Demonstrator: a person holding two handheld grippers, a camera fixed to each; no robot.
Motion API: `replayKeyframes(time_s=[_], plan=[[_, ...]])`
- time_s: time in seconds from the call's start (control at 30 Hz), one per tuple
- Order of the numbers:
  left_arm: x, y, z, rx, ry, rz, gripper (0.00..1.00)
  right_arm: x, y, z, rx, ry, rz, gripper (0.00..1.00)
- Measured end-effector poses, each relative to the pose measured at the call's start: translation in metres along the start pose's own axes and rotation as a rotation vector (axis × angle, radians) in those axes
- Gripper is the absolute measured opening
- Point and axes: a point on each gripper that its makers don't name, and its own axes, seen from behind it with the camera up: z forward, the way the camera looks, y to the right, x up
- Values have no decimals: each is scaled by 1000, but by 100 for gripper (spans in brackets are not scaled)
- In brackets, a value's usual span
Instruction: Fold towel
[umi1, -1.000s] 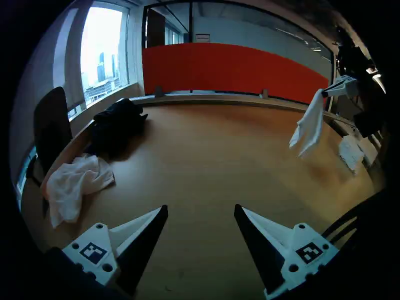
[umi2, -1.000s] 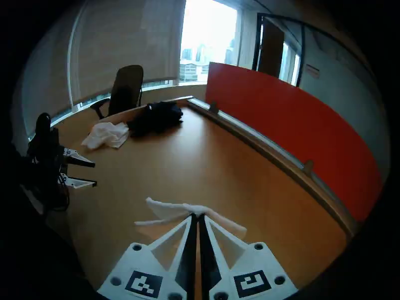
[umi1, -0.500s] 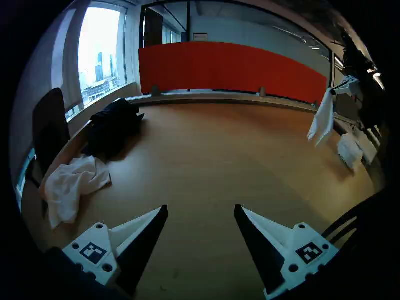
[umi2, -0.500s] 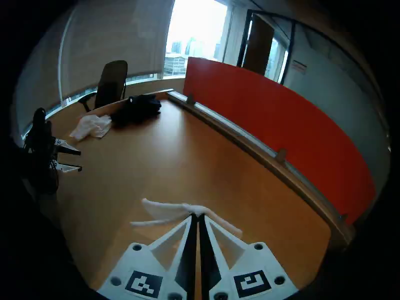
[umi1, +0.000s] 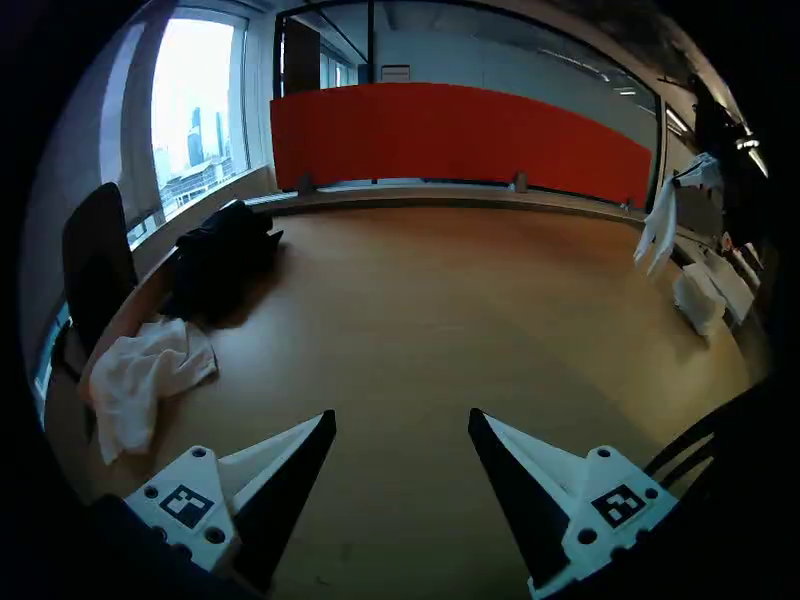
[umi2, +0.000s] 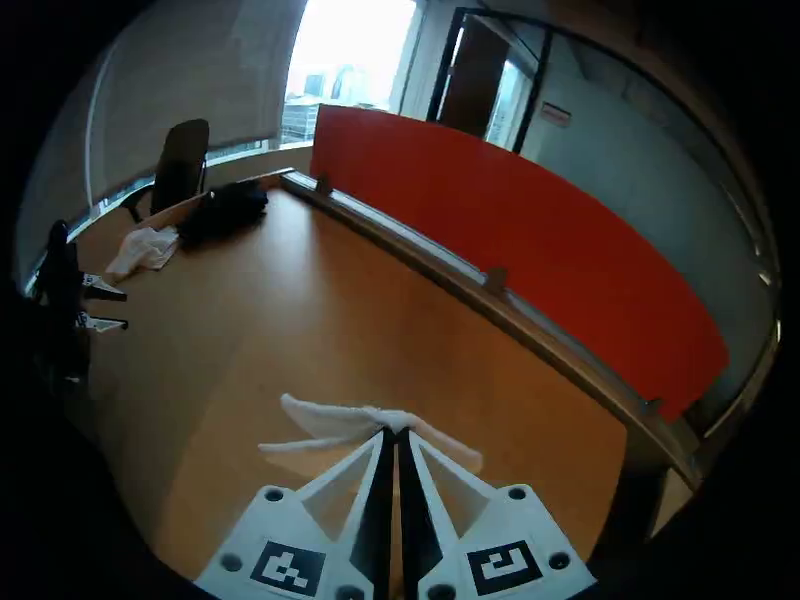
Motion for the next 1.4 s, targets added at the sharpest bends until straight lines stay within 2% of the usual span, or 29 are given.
replayKeyframes(time_s=[0.37, 0.77, 1.07, 1.4], plan=[[2, 0, 1, 4, -4, 7, 99, -28, 62, -21, -98, -45, 38, 3], [6, 2, 1, 2, -4, 19, 99, -56, 108, -44, -177, -90, 74, 3], [9, 4, 0, -1, -2, 26, 99, -72, 127, -61, -218, -111, 94, 3], [12, 8, 0, -8, 0, 35, 99, -88, 127, -75, -231, -126, 106, 3]])
